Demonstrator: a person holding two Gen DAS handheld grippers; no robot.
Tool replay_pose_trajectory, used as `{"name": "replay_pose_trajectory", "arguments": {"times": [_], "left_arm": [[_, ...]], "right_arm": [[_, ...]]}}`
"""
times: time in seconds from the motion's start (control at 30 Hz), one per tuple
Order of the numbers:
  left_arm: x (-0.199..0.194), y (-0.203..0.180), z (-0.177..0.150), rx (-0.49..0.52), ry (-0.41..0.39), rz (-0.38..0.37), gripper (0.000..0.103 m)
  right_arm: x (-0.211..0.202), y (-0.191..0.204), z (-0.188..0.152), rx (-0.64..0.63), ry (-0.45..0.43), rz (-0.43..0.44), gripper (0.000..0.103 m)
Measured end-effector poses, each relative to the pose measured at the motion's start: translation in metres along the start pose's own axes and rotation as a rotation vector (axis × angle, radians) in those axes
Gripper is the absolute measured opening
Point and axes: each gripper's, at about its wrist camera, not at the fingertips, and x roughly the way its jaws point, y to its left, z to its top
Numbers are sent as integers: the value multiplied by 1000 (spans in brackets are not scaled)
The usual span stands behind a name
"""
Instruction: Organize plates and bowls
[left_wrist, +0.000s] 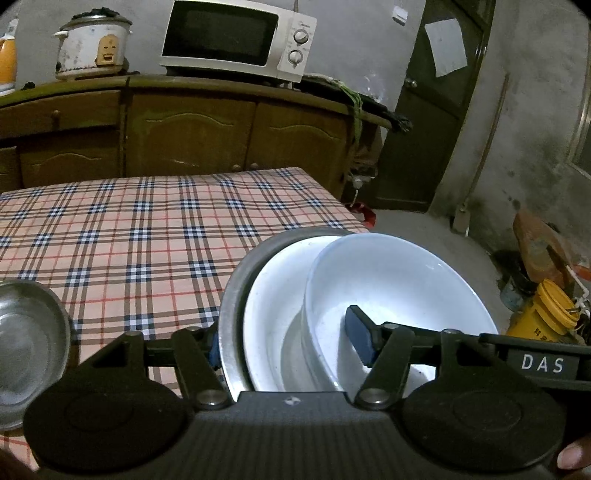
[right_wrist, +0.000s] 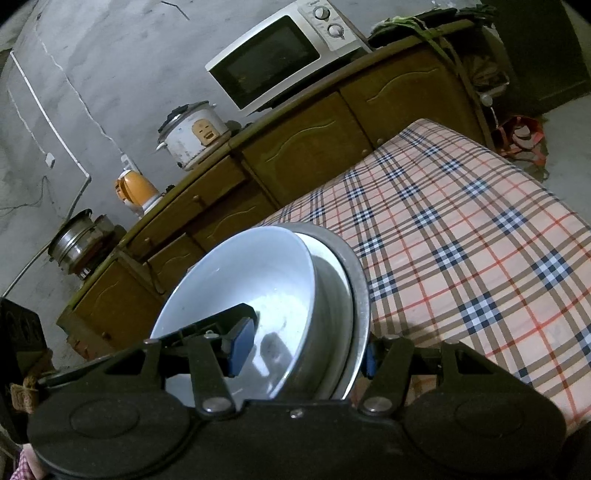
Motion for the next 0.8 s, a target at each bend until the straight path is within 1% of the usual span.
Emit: {"name": "replay_pose_trajectory", "arguments": {"times": [0.8], "left_arm": [[-30, 8, -9, -25, -29, 54, 63]], "right_arm": [[-2, 25, -13, -34, 22, 46, 70]]}}
